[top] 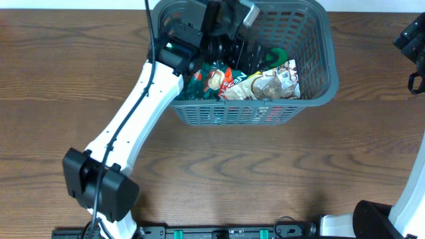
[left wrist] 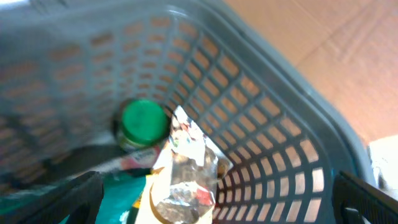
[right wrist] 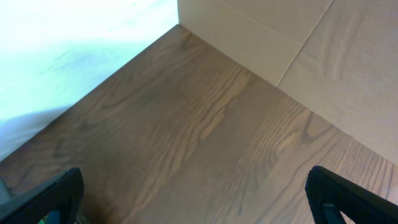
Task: Pack container
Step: 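Lower the snack bag into the basket and open the left gripper, then withdraw the left gripper up and out to the left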
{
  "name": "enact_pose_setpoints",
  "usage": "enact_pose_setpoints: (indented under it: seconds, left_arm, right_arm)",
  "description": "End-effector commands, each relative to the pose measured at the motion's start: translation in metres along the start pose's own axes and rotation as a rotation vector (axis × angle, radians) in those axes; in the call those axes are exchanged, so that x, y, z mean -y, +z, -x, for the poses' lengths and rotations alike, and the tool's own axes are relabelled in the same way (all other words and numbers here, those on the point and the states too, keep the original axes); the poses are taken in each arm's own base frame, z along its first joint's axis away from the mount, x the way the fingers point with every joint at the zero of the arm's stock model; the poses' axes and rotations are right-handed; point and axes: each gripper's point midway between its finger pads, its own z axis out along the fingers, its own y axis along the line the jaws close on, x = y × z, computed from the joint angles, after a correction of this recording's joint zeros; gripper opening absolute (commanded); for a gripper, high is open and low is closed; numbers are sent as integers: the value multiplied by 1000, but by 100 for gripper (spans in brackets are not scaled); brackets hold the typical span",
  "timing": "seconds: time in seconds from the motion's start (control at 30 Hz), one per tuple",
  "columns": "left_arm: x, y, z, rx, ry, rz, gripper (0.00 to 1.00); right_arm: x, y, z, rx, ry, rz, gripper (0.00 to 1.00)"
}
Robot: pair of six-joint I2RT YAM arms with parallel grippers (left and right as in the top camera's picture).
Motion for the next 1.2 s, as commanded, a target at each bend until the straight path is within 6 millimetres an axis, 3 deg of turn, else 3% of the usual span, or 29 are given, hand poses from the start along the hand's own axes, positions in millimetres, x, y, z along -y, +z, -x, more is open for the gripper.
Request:
enact_pose_setpoints:
  seconds: [0.0,0.13,0.23,0.37,0.43,0.53,0.77,0.93,1.17]
  left_arm:
    - [7,-66,56,167,35,182,99]
    - [-22,-131,71,232,0,438,99]
    - [-46,-191,65,255,-52,636,99]
    - [-75,-268,35,242,-154,892,99]
    - [-89,-308,13,225,-240,1030,99]
    - [-105,-351,-29,163,-392,1174,99]
    - [-127,-377,-90,12,-610,1275,99]
    - [-130,-381,-102,-29,-643,1289,99]
    - [-129,-381,-103,-33,-644,1289,99]
  right_arm:
    - [4,0,1,5,13,-13,99]
    - [4,0,1,5,13,-13,99]
    - [4,0,1,5,13,-13,99]
    - [4,0,1,5,13,-13,99]
    - [4,0,1,5,13,-13,99]
    - [4,0,1,5,13,-13,99]
    - [4,0,1,5,13,-13,99]
    - [4,0,1,5,13,-13,99]
    - [4,0,1,5,13,-13,99]
